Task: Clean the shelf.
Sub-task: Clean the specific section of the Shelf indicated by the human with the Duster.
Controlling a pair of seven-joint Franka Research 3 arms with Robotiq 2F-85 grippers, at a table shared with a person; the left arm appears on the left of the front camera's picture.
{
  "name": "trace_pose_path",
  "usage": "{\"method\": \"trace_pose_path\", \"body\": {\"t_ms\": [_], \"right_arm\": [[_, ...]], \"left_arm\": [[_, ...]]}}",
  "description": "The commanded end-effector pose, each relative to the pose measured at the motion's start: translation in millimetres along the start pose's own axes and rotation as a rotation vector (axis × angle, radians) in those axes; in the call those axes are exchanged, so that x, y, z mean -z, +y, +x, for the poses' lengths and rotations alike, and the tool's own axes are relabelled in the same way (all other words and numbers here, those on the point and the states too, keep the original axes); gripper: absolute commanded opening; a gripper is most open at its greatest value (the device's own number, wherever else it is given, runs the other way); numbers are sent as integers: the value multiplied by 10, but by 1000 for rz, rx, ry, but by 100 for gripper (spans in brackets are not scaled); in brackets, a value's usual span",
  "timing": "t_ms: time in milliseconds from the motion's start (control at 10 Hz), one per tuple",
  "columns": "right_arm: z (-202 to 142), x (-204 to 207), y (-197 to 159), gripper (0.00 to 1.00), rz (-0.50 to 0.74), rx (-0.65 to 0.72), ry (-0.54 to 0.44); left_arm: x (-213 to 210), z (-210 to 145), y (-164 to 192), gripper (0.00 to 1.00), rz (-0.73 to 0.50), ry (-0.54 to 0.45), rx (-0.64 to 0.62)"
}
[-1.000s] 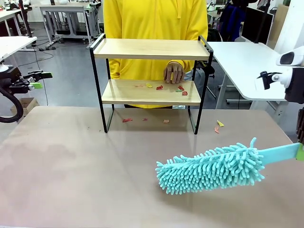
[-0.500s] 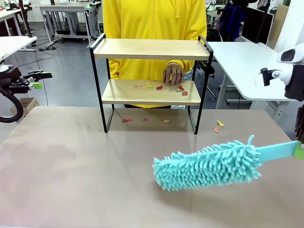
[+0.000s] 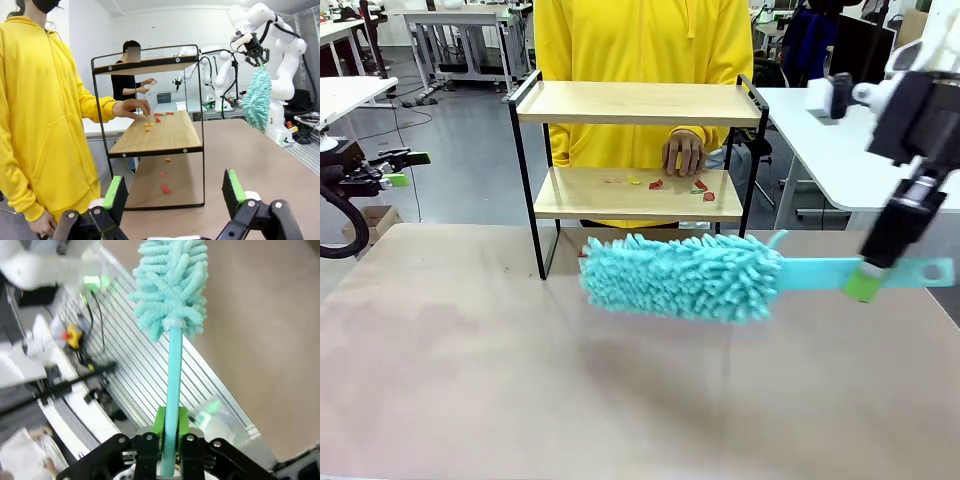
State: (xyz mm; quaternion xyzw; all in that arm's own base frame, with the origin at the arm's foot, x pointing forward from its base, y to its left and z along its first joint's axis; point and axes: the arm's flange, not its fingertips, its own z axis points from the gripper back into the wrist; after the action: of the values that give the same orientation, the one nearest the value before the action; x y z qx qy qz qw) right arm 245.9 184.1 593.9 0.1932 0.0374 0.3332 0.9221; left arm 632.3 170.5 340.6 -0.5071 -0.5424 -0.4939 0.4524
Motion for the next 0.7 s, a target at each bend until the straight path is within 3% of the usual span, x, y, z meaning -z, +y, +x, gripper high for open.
{"method": "trace_pose_path", "body": {"t_ms": [0,200,300,400,600], "right_arm": [[252,129,227,13,17,200,-114],[434,232,372,13,-11,307,-187],[498,269,410,13,47,314,-185],[352,165,326,13,6,246,-132],[352,165,326,13,6,246,-132]], "left_arm": [[5,28,-15,100,5,4,1],[5,28,-15,100,5,4,1],[5,28,-15,100,5,4,1],[5,28,-15,100,5,4,1],[5,28,-15,100,5,4,1]]}}
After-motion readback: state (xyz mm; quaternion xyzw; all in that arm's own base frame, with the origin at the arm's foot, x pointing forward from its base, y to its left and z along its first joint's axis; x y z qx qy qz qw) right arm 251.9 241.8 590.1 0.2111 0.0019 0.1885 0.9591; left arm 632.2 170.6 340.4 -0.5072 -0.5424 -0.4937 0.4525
